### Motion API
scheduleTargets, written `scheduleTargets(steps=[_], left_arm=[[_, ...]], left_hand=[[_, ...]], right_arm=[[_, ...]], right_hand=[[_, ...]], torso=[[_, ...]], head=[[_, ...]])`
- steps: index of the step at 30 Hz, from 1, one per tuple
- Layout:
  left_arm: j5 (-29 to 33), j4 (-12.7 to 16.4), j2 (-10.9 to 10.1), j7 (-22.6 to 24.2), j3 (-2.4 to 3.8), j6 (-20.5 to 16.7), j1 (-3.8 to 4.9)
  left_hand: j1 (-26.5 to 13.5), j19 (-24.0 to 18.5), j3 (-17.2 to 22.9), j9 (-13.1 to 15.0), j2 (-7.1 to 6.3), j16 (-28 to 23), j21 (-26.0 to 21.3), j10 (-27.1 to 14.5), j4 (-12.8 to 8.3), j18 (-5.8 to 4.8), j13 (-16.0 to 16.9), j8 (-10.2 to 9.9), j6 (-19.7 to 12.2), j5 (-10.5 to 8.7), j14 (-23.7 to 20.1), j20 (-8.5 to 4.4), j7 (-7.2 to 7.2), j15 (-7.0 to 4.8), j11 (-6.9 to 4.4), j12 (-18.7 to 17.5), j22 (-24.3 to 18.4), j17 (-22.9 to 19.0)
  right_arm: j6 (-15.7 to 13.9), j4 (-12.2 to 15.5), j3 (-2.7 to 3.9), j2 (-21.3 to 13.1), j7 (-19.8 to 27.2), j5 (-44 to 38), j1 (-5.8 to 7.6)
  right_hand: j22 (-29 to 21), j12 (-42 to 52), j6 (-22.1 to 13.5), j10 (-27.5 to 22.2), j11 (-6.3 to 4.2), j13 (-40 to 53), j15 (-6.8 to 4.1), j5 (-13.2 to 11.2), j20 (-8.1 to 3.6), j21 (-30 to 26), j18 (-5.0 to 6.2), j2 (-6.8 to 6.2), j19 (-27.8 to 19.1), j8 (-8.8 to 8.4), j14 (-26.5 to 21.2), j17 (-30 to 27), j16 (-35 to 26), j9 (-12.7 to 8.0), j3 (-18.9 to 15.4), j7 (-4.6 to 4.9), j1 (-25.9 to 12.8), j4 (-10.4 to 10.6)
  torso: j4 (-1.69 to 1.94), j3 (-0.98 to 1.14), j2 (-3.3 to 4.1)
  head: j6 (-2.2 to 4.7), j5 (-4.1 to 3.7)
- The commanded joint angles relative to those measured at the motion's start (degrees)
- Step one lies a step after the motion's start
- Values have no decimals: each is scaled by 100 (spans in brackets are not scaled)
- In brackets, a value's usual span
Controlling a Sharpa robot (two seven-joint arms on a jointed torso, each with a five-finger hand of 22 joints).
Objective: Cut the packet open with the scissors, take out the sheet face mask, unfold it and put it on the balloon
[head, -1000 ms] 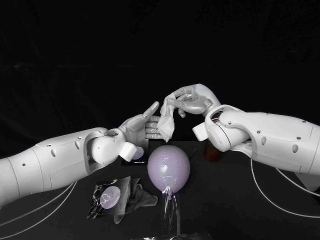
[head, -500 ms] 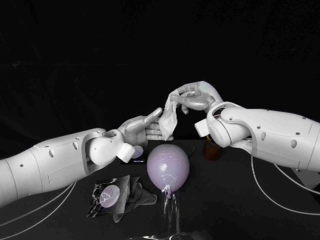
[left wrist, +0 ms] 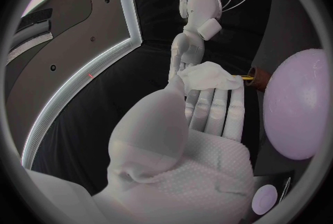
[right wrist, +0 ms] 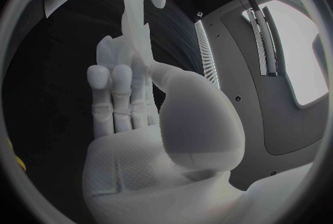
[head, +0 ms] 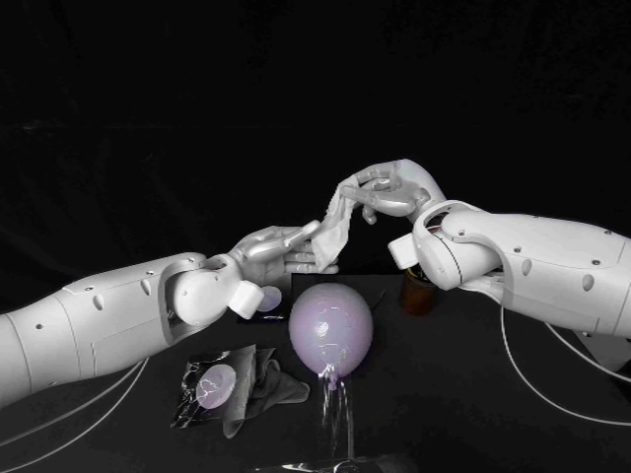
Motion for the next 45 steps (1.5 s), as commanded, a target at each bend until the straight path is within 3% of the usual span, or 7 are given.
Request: scheduleTargets(steps=[1, 19, 29, 36, 41, 42, 45], left_arm=[[55, 9, -2, 138, 7, -72, 2], [116, 0, -23, 109, 7, -166, -9], [137, -3, -32, 151, 6, -187, -21], [158, -4, -34, 219, 6, -180, -24], [165, -5, -35, 271, 6, -200, -26], [166, -5, -35, 282, 6, -209, -26], [167, -5, -36, 309, 6, -228, -26]], left_hand=[[74, 41, 44, -14, -1, -33, 27, -31, 15, 70, -6, -43, 60, 14, -36, 10, 177, 15, 8, -23, -5, -14], [-32, 38, 136, -84, 98, -97, 24, -160, 65, 82, -12, -128, 53, 14, -103, 9, 255, 63, 74, -37, -8, -39], [222, 66, 542, -101, 196, -115, 39, -125, 18, 112, -2, -83, 142, 17, -78, 10, 213, 43, 37, -4, -5, -53], [544, 145, 1170, -68, 50, -132, 76, 26, -20, 156, -6, 67, 242, 20, -41, 7, 151, 9, -20, 6, 1, -69], [604, 197, 2045, 7, -231, -166, 88, 206, 2, 173, -8, 293, 260, 21, -22, 7, 120, -11, -52, -4, -6, -95], [493, 211, 2330, 36, -366, -176, 88, 230, 57, 172, -18, 374, 228, 19, -11, 12, 153, -18, -32, -29, -8, -104], [496, 238, 2603, 73, -437, -176, 98, 289, -23, 184, -11, 466, 228, 28, 8, 4, 106, -18, -70, -16, -5, -109]], right_arm=[[64, 25, 6, -18, 36, 36, 7], [44, 86, 6, -67, 43, 93, 13], [42, 76, 6, -63, 43, 94, 15], [46, 68, 6, -58, 39, 95, 16], [48, 61, 6, -57, 35, 96, 16], [49, 59, 6, -57, 34, 96, 16], [50, 52, 6, -54, 29, 96, 17]], right_hand=[[217, -33, 26, 58, 0, 8, -23, 13, 10, 21, 60, 24, 49, 40, 16, -3, 35, 13, 36, -2, -40, -13], [222, -33, 26, 64, -2, 11, -25, 13, 9, 32, 58, 21, 56, 46, 20, -4, 37, 16, 48, -3, -49, -24], [224, -33, 26, 69, -4, 13, -27, 14, 8, 34, 59, 17, 57, 51, 24, -6, 39, 18, 59, -5, -57, -36], [224, -33, 26, 69, -4, 13, -27, 14, 8, 34, 59, 17, 57, 51, 24, -6, 39, 18, 59, -5, -57, -36], [224, -33, 26, 69, -4, 13, -27, 14, 8, 34, 59, 17, 57, 51, 24, -6, 39, 18, 59, -5, -57, -36], [224, -33, 26, 69, -4, 13, -27, 14, 8, 34, 59, 17, 57, 51, 24, -6, 39, 18, 59, -5, -57, -36], [224, -33, 26, 69, -4, 13, -27, 14, 8, 34, 59, 17, 57, 51, 24, -6, 39, 18, 59, -5, -57, -36]], torso=[[0, 2, -1], [2, -4, 2], [2, -3, -1], [1, -3, -1], [2, -2, 1], [2, -2, 1], [0, 0, 0]], head=[[-2, -5], [-21, -6], [-23, -3], [-16, 0], [-20, -3], [-19, -3], [-19, 1]])
